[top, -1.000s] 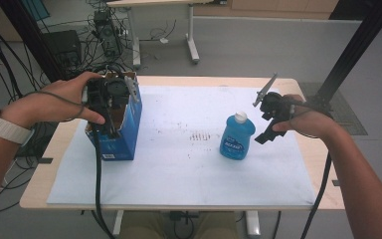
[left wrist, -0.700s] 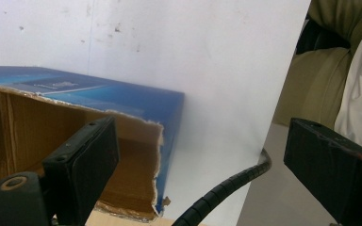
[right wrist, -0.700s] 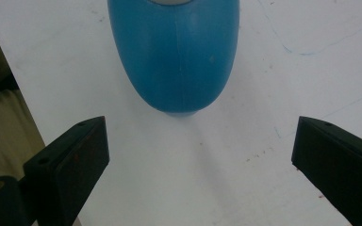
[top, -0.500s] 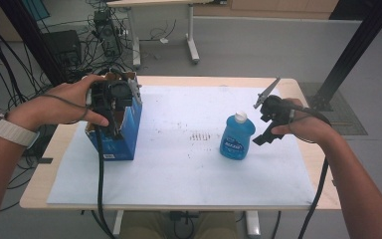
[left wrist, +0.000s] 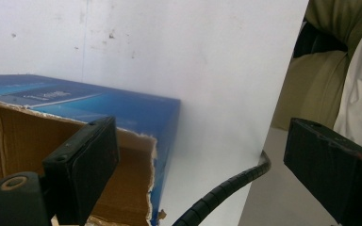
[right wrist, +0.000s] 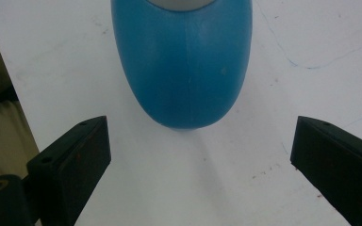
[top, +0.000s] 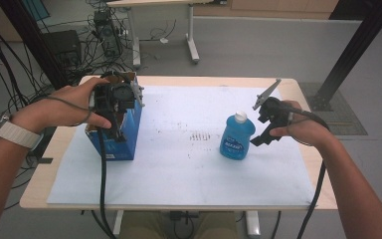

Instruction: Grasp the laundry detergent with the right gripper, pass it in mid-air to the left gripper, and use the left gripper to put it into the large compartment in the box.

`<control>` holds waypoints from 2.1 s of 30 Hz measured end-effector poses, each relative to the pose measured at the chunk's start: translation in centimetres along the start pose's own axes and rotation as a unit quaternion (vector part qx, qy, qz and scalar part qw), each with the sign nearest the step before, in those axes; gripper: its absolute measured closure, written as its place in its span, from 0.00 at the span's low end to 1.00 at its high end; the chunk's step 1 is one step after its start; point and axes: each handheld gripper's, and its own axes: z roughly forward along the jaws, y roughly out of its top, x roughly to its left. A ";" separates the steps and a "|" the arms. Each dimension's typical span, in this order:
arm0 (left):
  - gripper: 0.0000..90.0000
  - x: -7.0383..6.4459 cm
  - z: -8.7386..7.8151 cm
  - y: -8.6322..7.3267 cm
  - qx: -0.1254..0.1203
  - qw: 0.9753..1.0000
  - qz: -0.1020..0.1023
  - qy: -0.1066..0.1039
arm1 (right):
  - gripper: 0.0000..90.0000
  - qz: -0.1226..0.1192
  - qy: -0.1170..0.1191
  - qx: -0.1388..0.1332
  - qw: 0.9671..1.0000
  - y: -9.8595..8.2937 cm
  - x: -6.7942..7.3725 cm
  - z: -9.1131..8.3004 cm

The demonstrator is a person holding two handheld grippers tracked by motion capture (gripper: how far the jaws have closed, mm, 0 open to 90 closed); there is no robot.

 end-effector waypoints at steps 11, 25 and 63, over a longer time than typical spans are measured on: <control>0.13 0.0 0.3 0.3 0.000 1.000 0.003 -0.001 | 0.06 -0.003 -0.003 -0.016 1.000 -0.3 0.2 0.4; 0.13 0.0 0.4 0.6 -0.001 1.000 0.005 0.001 | 0.06 -0.005 0.007 -0.038 0.999 -0.7 0.6 1.6; 0.13 -0.2 0.9 0.4 -0.004 1.000 0.000 -0.001 | 0.07 -0.002 0.010 -0.064 0.998 -1.0 0.7 2.6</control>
